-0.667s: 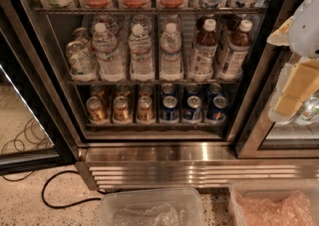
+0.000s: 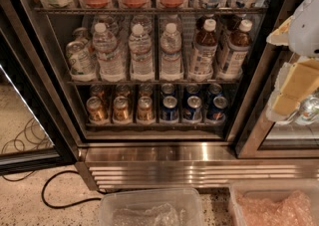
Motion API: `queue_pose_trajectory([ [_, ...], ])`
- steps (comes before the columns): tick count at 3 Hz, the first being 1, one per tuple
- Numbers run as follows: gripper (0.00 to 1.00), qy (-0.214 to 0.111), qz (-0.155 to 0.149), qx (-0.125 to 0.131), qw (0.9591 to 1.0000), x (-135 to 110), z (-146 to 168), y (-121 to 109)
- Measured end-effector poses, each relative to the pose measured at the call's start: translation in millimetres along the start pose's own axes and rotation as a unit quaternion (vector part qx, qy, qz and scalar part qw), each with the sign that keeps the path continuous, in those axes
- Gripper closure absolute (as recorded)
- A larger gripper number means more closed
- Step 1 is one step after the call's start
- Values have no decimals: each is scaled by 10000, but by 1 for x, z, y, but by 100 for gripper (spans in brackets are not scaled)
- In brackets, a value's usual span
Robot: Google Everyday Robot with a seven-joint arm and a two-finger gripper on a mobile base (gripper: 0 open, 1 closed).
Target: Pick coke can from top shelf of fridge
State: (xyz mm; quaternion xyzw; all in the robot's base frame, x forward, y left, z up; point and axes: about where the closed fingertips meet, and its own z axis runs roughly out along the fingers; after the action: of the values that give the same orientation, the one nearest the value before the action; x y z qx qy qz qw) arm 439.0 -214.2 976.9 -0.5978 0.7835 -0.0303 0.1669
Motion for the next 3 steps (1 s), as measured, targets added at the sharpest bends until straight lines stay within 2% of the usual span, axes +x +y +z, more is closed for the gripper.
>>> queue_pose_trajectory([
  [1,0,-481,444,-74,9978,-12,7,3],
  [2,0,-777,484,-127,9957,-47,12,13],
  [3,0,-784,486,-125,9957,-48,12,13],
])
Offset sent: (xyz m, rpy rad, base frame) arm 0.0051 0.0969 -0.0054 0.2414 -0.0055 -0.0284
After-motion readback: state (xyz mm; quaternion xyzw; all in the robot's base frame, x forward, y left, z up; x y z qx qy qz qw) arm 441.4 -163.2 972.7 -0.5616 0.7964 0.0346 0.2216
